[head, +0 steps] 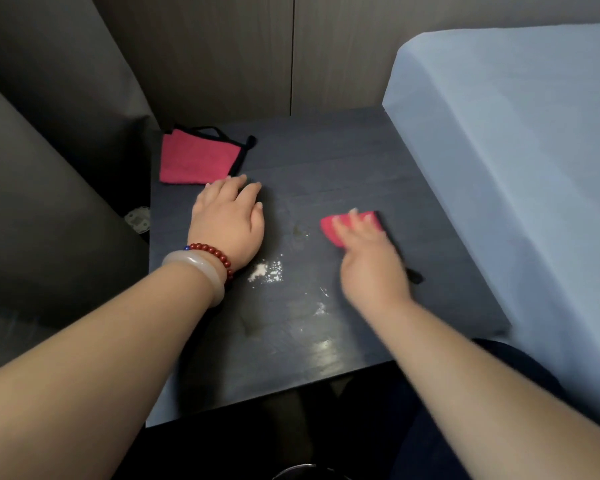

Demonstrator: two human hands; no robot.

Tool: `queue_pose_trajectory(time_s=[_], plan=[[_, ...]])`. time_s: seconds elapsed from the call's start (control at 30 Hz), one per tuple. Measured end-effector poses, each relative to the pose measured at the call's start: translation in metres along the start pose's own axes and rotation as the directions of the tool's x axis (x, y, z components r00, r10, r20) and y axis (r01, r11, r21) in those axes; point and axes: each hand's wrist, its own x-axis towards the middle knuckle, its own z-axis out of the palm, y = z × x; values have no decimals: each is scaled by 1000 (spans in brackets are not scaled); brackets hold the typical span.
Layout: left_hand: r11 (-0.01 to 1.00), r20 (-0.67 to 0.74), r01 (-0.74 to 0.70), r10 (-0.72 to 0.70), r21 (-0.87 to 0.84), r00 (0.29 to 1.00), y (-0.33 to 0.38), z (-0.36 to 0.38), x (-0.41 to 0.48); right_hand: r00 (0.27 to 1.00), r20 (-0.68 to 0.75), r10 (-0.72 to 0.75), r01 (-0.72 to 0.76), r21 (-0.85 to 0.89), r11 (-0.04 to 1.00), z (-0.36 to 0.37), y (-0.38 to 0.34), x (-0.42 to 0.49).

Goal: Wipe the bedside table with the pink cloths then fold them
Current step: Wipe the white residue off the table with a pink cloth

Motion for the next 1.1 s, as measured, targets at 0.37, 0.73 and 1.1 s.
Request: queue_pose_trajectory(time_s=[0.37,0.73,1.1], plan=[[989,132,87,-102,119,986,-23,11,42,988,45,-150,147,72,986,7,-28,45],[993,88,72,-80,89,993,-25,13,43,978,38,-206,206,18,978,24,-57,94],[993,91,62,-71,98,993,-26,14,42,964,114,-239,237,29,971,30,-62,125]])
